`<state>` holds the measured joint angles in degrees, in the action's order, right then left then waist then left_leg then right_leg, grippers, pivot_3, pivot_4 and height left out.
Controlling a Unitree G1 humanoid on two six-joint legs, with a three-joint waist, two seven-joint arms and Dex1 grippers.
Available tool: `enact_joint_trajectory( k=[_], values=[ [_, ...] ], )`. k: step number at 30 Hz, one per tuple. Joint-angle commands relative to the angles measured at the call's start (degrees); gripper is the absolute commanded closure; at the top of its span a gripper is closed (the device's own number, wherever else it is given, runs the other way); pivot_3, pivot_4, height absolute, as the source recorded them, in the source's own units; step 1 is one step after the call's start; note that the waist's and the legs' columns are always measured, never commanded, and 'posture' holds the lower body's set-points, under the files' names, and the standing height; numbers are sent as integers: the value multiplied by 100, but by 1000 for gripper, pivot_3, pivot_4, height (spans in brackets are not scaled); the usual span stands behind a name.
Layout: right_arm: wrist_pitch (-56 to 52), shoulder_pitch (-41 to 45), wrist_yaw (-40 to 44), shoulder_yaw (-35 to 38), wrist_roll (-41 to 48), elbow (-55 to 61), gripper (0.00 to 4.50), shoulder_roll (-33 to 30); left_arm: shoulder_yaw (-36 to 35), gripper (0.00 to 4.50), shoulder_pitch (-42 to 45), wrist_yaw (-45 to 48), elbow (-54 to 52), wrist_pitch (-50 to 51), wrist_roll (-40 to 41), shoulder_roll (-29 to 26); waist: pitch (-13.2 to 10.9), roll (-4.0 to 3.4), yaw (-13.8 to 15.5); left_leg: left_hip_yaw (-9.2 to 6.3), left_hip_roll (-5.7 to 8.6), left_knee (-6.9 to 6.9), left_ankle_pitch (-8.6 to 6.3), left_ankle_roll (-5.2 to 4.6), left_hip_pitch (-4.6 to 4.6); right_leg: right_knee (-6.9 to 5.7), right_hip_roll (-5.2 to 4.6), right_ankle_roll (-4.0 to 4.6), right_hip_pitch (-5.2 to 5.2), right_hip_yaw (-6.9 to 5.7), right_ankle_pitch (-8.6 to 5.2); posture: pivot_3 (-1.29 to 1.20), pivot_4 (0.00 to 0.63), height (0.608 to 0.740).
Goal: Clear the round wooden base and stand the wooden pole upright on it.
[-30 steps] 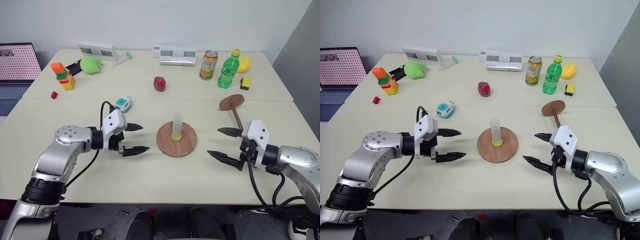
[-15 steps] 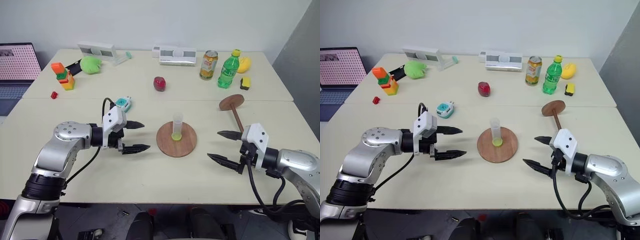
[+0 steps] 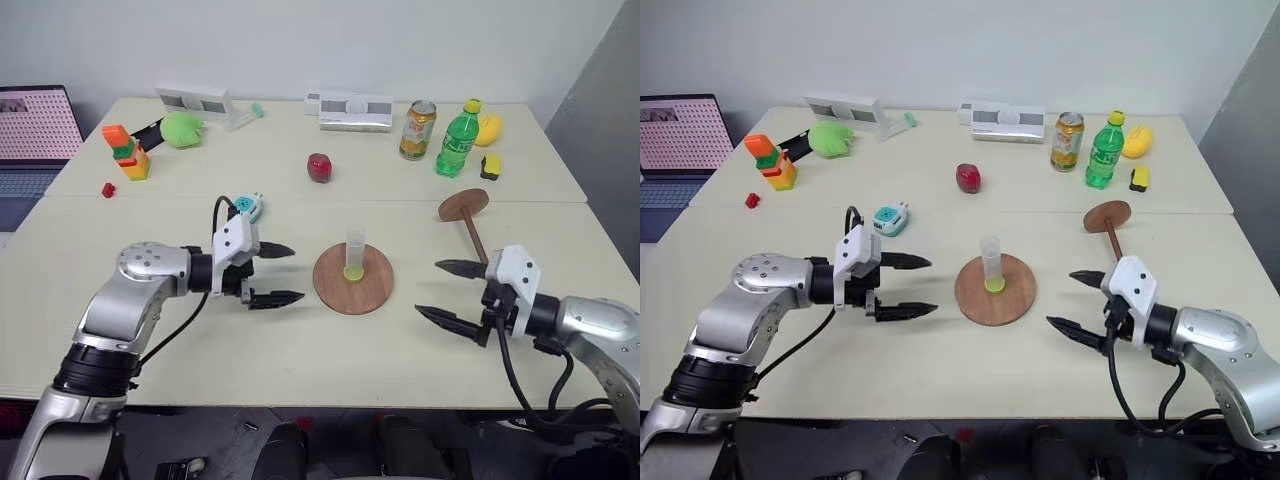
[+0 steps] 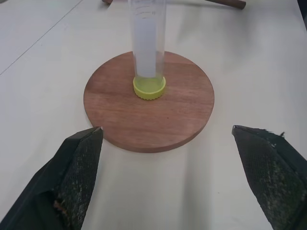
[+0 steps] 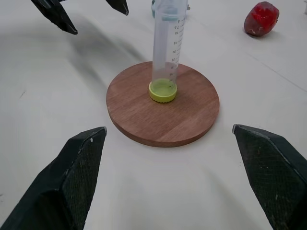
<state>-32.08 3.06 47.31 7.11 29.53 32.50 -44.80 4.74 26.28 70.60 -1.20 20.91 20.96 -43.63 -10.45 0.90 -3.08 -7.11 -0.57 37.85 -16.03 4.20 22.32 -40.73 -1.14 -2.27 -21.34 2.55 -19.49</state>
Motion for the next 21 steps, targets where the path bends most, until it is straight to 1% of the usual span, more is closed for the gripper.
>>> enact_joint_trajectory(
  k=[1, 7, 17, 21],
  values=[
    [-41, 4, -8, 193, 136, 274, 71, -94, 32, 0, 304, 53, 180, -232, -69, 124, 0, 0, 8, -1, 1, 0, 0, 0, 0, -1, 0, 0, 0, -1, 0, 0, 150, 740],
    [-176, 62, 4, 247, 291, 434, 71, -149, 406, 0, 815, 0, 639, -484, -230, 846, 0, 1, 28, -1, 4, 6, 0, 0, 2, 0, -1, 0, 2, -2, 0, 0, 150, 740],
    [-349, 141, -148, 294, 452, 660, 71, -172, 807, 0, 1519, -224, 2011, -1268, -849, 1879, -1, 3, 25, -3, 7, 10, 1, 1, 7, 1, -2, 0, 2, -5, 0, 0, 150, 740],
    [-393, 133, -231, 321, 497, 745, 71, -155, 869, 0, 1697, -435, 2453, -1487, -1060, 2203, -2, 4, 24, -3, 7, 9, 1, 1, 9, 1, -2, 0, 0, -4, 0, 0, 150, 740]
  ],
)
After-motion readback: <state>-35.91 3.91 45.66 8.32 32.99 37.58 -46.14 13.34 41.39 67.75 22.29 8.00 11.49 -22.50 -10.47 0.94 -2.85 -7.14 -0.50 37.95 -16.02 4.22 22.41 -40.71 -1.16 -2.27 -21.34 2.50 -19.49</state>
